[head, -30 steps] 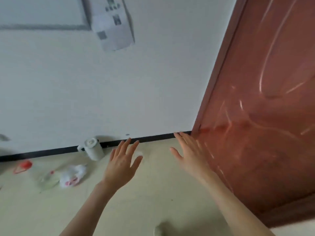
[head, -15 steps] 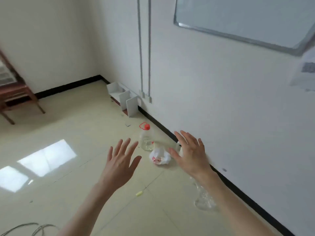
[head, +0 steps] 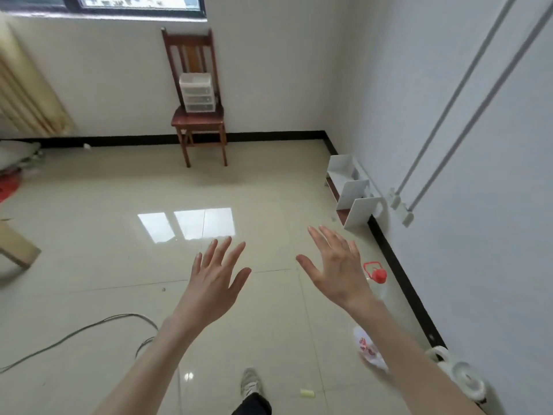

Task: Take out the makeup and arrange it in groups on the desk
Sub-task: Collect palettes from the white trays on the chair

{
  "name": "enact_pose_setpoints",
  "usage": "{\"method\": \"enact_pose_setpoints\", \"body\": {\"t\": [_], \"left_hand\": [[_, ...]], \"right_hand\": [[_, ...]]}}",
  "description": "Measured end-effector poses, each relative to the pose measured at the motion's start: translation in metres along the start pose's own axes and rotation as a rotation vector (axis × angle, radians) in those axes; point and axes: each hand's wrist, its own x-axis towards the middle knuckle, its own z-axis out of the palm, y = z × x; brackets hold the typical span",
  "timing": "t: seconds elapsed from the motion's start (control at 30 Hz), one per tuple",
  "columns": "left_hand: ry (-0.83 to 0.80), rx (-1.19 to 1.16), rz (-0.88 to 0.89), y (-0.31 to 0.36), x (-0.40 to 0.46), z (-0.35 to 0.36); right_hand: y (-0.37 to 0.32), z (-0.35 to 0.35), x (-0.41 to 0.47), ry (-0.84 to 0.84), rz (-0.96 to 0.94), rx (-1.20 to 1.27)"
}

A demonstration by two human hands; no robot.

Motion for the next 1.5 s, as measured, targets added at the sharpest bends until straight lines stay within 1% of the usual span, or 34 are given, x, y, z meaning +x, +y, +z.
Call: {"method": "enact_pose_setpoints", "body": {"t": [0.1, 0.23, 0.37, 0.53, 0.7, 0.87, 1.0, 1.13, 1.33, 1.5], "left_hand": [[0.047, 0.023, -0.041, -0.04, 0.067, -0.021], [0.123, 0.038, -0.038, -0.078, 0.145, -0.046], [0.117, 0.043, -0.057, -0.106, 0.21, -0.054], [0.112, 0.045, -0.121, -0.14, 0.298, -0.053], [0.113, 0.042, -0.177, -0.171, 0.404, -0.054], [0.14, 0.03, -0.241, -0.195, 0.512, -0.07], [0.155, 0.014, -0.275, -0.216, 0.581, -0.084], [0.158, -0.009, -0.33, -0.246, 0.636, -0.089], [0.108, -0.015, -0.362, -0.311, 0.727, -0.093], [0.109, -0.003, -0.323, -0.379, 0.829, -0.116]], "right_hand": [[-0.014, 0.004, 0.082, 0.015, -0.033, 0.002], [-0.034, 0.013, 0.167, 0.006, -0.074, 0.004], [-0.045, 0.021, 0.25, -0.021, -0.088, 0.021], [-0.047, 0.033, 0.364, -0.029, -0.106, 0.04], [-0.048, 0.044, 0.488, -0.065, -0.148, 0.034], [-0.058, 0.039, 0.61, -0.081, -0.213, 0.053], [-0.074, 0.038, 0.688, -0.102, -0.258, 0.044], [-0.087, 0.053, 0.757, -0.148, -0.298, 0.043], [-0.114, 0.084, 0.868, -0.181, -0.297, 0.079], [-0.155, 0.107, 0.977, -0.168, -0.28, 0.074]]}}
